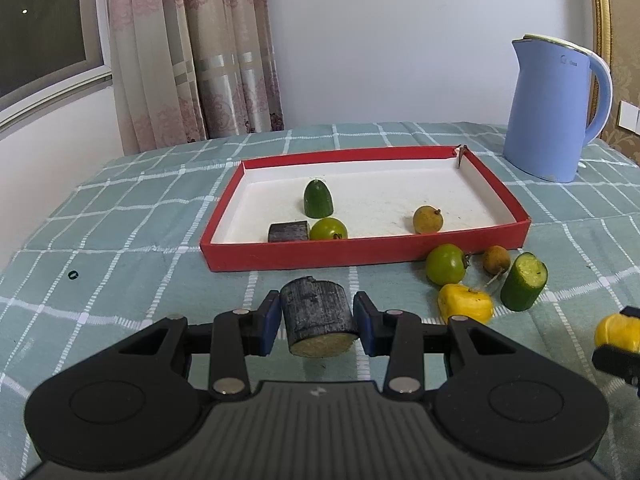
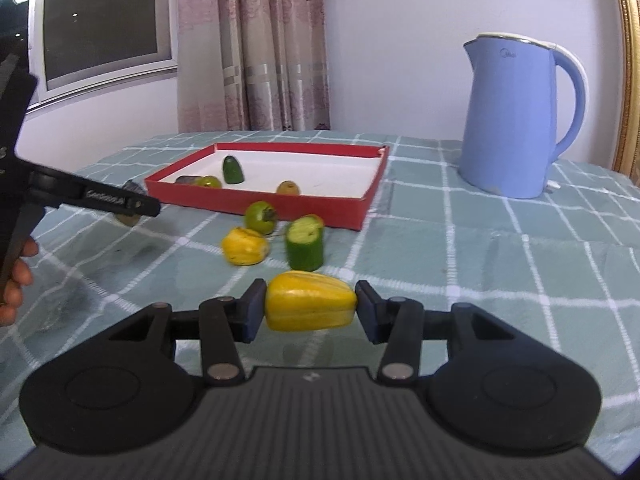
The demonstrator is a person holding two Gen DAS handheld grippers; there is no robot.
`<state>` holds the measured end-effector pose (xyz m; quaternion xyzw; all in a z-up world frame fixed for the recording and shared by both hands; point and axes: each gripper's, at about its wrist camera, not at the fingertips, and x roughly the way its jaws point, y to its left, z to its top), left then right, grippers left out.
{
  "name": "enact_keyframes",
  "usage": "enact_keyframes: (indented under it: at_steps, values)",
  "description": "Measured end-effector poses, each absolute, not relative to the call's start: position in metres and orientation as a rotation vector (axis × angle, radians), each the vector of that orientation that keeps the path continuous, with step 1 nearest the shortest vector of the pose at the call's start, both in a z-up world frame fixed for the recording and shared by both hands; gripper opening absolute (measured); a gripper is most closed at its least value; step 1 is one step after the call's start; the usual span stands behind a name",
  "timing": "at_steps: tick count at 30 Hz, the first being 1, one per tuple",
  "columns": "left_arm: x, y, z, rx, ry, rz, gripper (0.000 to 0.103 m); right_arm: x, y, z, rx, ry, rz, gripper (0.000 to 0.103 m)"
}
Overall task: Organize fruits
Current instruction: 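Lift the log piece with the left gripper while the right gripper grasps a yellow pepper piece, then carry the log piece into the tray and open the left gripper while the right lifts the yellow piece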
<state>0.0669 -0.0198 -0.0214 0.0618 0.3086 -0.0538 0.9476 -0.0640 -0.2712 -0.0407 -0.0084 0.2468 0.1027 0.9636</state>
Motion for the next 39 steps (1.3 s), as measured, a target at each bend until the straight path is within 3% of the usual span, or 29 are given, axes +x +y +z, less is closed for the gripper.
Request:
enact_keyframes:
  at_steps: [27, 39]
  values:
    - [0.154, -0.043, 0.004, 0.168, 0.585, -0.087, 0.039, -0.071, -0.253, -0.031, -0.020, 0.479, 0.251, 0.045]
    - [0.211, -0.070, -0.011, 0.182, 0.637, -0.095, 0.039, -0.071, -0.253, -0.027, -0.025, 0.467, 0.245, 0.045]
